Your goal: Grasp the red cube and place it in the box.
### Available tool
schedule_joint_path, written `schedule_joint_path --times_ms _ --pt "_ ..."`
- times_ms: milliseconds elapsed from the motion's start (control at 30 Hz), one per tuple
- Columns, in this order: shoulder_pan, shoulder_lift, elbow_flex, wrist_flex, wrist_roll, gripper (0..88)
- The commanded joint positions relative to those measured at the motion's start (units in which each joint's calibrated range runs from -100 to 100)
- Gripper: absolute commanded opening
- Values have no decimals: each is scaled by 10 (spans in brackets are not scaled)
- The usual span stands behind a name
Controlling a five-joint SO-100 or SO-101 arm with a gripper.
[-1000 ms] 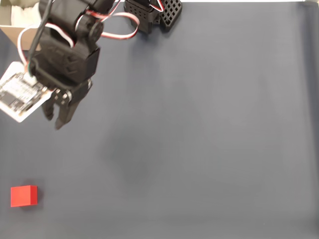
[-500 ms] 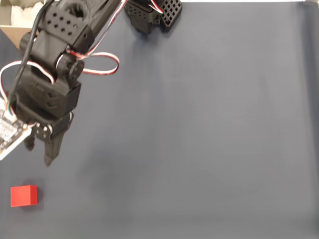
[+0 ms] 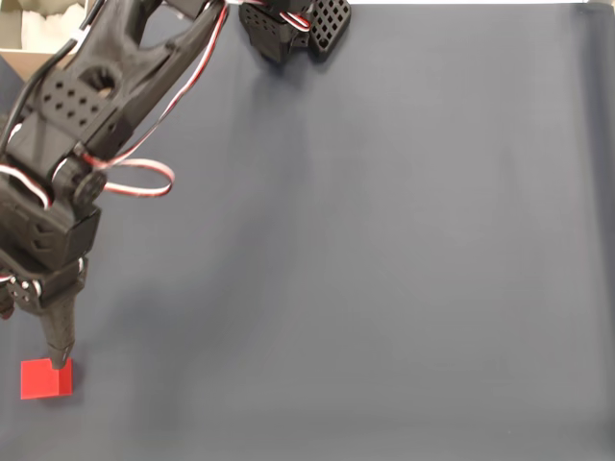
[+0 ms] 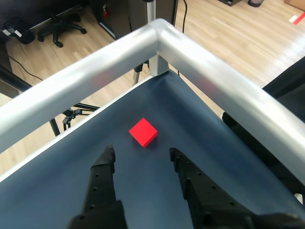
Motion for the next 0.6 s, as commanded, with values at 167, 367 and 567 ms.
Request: schedule_joint_path --times_ms 167,367,567 --pt "23 55 -102 -9 1 307" --pt "22 99 -155 -11 2 331" --pt "13 132 -188 -19 6 357"
